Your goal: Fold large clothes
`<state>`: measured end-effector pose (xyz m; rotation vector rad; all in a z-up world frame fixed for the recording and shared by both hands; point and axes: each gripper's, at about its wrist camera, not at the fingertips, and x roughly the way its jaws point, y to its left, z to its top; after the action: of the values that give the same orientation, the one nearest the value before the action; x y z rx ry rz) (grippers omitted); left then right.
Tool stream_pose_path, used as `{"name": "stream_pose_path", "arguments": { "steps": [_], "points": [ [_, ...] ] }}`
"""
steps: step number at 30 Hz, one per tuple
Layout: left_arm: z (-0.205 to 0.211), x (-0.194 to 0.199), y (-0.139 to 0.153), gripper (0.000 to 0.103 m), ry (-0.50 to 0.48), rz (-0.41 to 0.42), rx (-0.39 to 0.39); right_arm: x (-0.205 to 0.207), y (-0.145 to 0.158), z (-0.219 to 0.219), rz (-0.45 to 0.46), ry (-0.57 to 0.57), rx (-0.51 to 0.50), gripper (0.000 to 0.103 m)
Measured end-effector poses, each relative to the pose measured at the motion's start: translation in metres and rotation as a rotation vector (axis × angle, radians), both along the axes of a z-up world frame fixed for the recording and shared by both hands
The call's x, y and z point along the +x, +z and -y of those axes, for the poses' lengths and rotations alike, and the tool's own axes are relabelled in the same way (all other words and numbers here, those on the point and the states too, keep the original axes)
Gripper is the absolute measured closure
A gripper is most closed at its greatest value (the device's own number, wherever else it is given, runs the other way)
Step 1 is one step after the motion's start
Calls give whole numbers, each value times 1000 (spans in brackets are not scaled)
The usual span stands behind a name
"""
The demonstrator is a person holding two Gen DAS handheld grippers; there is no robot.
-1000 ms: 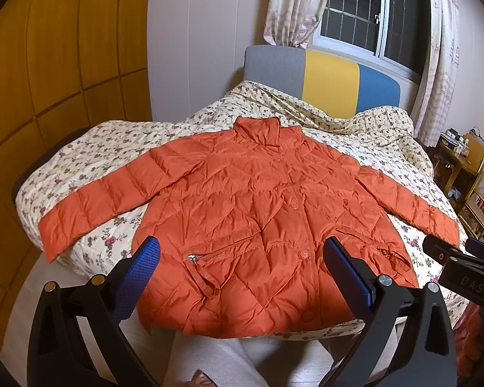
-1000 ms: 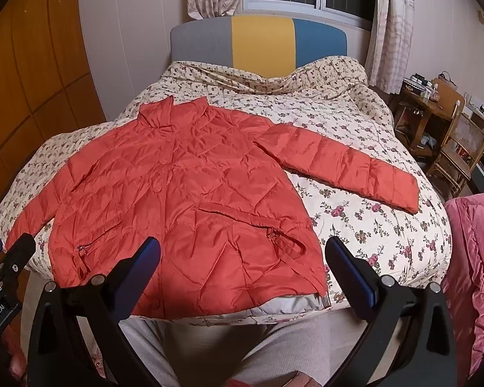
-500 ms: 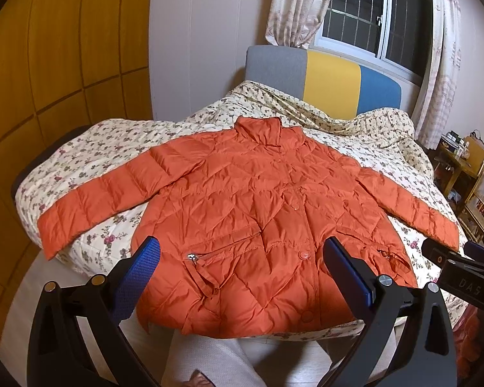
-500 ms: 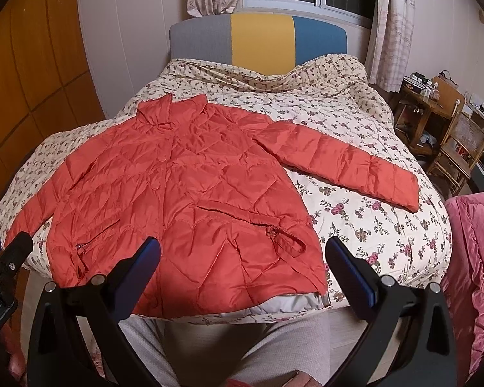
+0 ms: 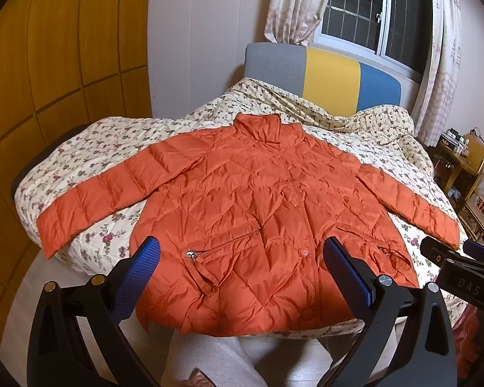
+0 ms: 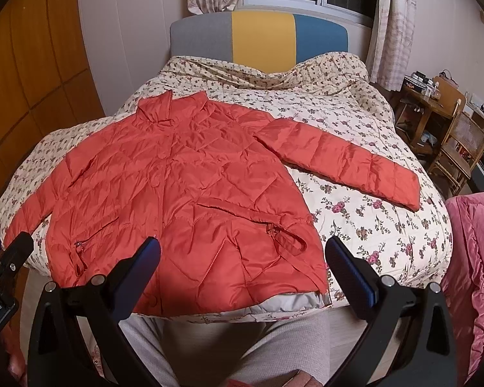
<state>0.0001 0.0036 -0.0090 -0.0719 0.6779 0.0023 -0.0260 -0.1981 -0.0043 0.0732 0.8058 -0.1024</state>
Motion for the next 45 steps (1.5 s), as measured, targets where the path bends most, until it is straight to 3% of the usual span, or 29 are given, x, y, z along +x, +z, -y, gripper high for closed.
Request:
{"name": "stream_pose_path", "arguments": {
  "steps": [21, 36, 41, 45],
  "points": [
    [4, 3, -6, 3, -1, -27, -3, 1, -4, 0, -9, 1, -4, 2],
    [2, 24, -29, 3, -1, -101, -4, 24, -29, 15, -66, -38, -9, 2],
    [-9, 45, -49, 3, -24, -123, -71, 47, -51, 48, -49, -85, 81, 2],
    [-11, 74, -70, 3, -13, -160, 18, 73, -75, 86, 1, -32, 224, 2]
  ]
}}
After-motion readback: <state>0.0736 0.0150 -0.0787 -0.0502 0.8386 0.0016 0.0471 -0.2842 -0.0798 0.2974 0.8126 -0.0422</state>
